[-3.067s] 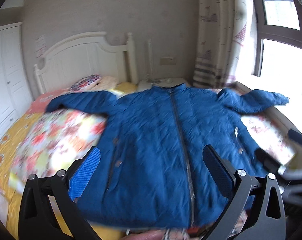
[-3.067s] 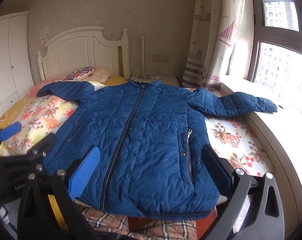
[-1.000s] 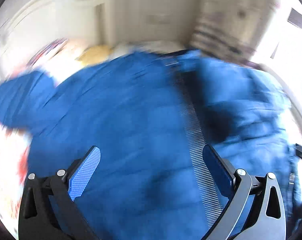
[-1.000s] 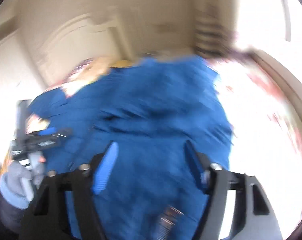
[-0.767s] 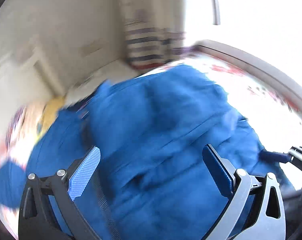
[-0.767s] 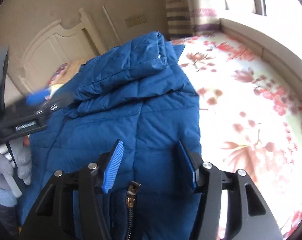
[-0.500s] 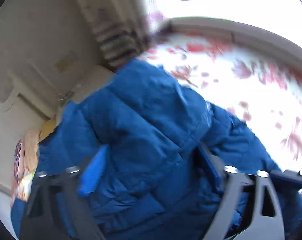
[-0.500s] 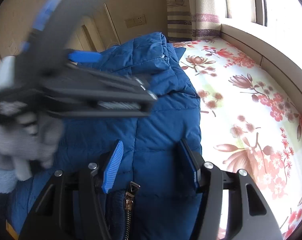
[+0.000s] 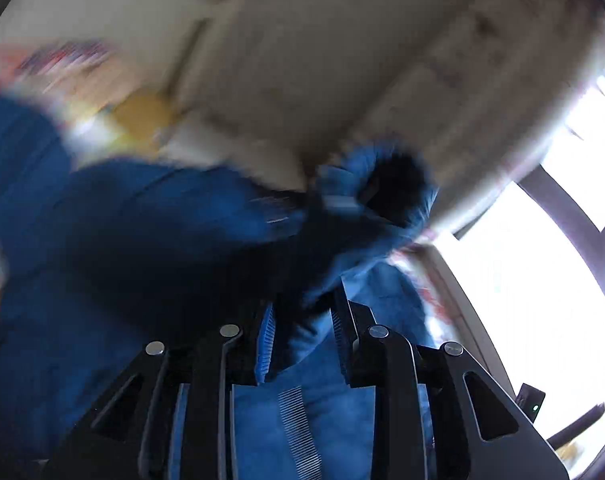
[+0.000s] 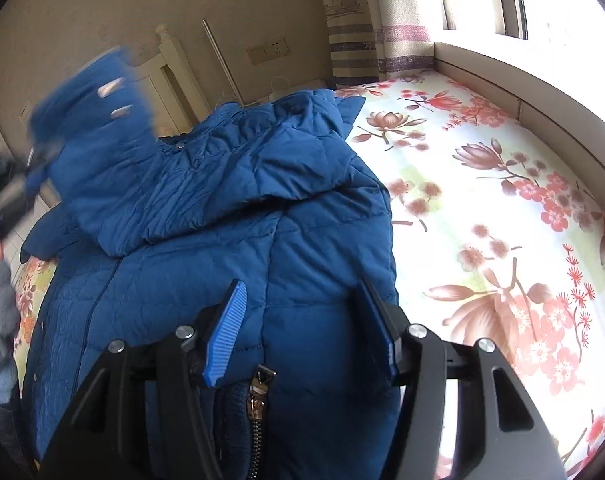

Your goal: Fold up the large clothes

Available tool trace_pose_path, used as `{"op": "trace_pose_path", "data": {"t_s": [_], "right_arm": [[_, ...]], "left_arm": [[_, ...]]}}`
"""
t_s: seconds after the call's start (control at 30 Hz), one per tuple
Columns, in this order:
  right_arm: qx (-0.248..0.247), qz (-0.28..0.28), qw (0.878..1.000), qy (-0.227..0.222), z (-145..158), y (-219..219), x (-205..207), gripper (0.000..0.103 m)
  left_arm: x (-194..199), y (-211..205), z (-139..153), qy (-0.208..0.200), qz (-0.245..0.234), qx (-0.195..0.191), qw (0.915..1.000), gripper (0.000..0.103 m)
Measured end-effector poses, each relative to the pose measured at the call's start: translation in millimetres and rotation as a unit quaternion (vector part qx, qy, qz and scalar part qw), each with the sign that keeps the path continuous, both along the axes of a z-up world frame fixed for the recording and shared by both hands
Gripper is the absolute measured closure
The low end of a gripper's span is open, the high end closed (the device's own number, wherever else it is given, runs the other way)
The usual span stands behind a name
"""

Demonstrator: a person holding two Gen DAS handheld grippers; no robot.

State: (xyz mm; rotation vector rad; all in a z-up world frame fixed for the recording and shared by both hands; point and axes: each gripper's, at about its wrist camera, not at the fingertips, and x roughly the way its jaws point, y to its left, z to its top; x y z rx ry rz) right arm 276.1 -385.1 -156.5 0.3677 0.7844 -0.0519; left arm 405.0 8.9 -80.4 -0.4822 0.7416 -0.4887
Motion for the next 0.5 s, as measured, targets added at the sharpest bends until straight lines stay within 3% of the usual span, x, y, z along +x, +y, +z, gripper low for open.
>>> {"op": "trace_pose_path", "data": {"t_s": [0.13, 0.2, 0.27, 0.37, 0.47, 0.5], "right_arm": [[-0.002, 0.002, 1.0, 0.004, -2, -1, 2, 0.045], [-0.003, 0.002, 1.0, 0.007, -2, 0, 3, 0.045], [-0.006, 0.001, 1.0, 0.009, -2, 0, 3, 0.045], [-0.013, 0.0, 1.0, 0.012, -2, 2, 4, 0.045], [-0.015, -0.003, 1.0, 0.012, -2, 2, 5, 0.045], [-0.016, -0.006, 1.0, 0.013, -2, 2, 5, 0.045]], "left_arm": [[7, 50, -43, 0.084, 0.02, -0.035, 0.9956, 0.053], [8, 62, -57, 0.103, 0.023, -0.073, 0.9917, 0.032], [14, 67, -63, 0.11, 0.022, -0.113, 0.9872, 0.031], [25, 69, -65, 0.119, 0.031, -0.137, 0.9829, 0.031], [32, 65, -65, 0.114, 0.033, -0.122, 0.9854, 0.034], [31, 62, -66, 0.111, 0.035, -0.107, 0.9875, 0.044]]}}
